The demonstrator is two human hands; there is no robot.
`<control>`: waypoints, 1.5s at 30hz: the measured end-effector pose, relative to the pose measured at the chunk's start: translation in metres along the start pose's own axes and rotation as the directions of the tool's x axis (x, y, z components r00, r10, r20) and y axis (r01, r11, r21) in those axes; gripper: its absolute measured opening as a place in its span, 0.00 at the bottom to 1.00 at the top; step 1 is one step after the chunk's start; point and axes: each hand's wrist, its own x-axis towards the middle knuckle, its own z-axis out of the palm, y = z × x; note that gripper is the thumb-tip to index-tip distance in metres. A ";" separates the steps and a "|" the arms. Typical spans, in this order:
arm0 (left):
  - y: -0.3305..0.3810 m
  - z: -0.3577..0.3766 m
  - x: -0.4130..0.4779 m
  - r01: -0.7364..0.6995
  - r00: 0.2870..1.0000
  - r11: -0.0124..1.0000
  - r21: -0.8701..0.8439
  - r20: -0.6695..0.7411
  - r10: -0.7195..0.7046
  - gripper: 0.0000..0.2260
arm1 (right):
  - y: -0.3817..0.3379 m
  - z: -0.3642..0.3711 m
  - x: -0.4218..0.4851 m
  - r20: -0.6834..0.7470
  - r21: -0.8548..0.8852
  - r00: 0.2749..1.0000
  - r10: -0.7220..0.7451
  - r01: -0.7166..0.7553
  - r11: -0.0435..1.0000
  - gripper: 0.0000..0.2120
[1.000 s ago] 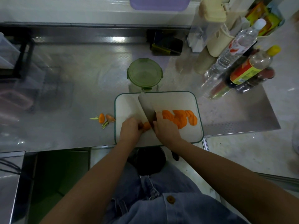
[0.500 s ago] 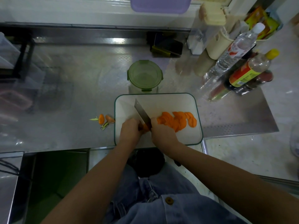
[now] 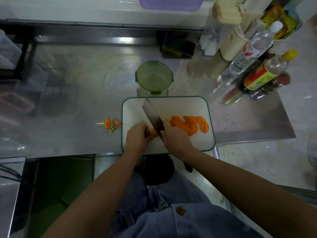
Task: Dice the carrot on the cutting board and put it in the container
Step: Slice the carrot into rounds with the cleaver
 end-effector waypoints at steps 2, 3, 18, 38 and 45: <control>0.000 0.001 -0.001 0.003 1.000 1.000 -0.014 0.001 -0.003 0.08 | -0.002 0.001 -0.001 0.020 -0.027 1.000 0.001 -0.001 1.000 0.11; 0.000 0.001 -0.001 0.005 1.000 1.000 -0.024 0.000 -0.005 0.08 | -0.003 0.002 -0.002 0.027 -0.040 1.000 0.006 -0.005 0.999 0.11; -0.006 0.001 0.002 0.012 1.000 0.995 -0.099 -0.004 -0.012 0.07 | -0.001 0.016 0.004 -0.055 0.049 0.998 0.040 -0.037 0.998 0.12; -0.004 -0.001 0.005 0.011 1.000 0.998 -0.061 0.024 -0.010 0.05 | -0.006 0.022 -0.005 -0.055 0.016 0.998 0.022 -0.021 1.000 0.09; -0.004 -0.001 0.004 0.016 1.000 0.999 -0.046 0.023 -0.014 0.06 | -0.001 0.012 0.007 -0.060 0.073 0.997 0.055 -0.051 0.996 0.14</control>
